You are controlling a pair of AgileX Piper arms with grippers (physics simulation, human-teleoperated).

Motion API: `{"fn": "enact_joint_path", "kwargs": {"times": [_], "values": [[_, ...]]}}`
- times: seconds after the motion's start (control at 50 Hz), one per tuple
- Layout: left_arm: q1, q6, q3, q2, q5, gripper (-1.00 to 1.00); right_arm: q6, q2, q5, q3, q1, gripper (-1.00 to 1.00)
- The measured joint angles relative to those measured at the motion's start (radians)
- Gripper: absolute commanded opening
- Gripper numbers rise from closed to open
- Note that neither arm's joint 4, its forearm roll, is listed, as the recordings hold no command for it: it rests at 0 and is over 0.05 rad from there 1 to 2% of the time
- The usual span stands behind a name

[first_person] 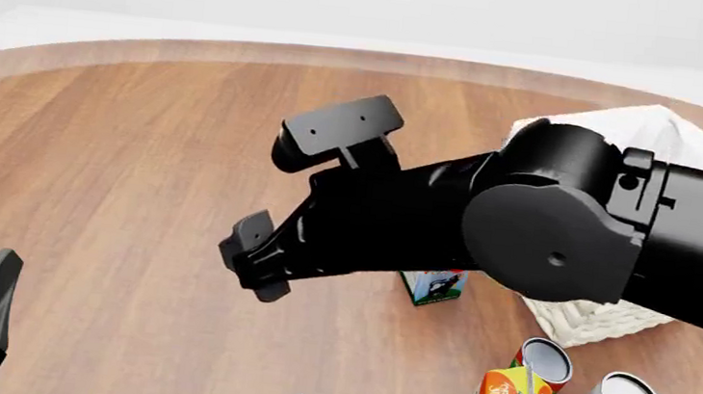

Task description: Pick up the cream cheese box and the butter, and put them in the basket.

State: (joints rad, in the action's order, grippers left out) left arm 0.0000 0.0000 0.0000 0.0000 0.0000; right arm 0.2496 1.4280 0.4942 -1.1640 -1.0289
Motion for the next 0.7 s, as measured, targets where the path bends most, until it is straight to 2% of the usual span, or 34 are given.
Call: {"fn": "enact_joint_path", "kwargs": {"times": [0.32, 0.7], "values": [[0.0, 0.0, 0.0, 0.0, 0.0, 1.0, 0.014, 0.011, -0.007, 0.018, -0.037, 1.0], [0.0, 0.0, 0.0, 0.0, 0.0, 1.0, -0.009, 0.001, 0.027, 0.099, 0.018, 1.0]]}}
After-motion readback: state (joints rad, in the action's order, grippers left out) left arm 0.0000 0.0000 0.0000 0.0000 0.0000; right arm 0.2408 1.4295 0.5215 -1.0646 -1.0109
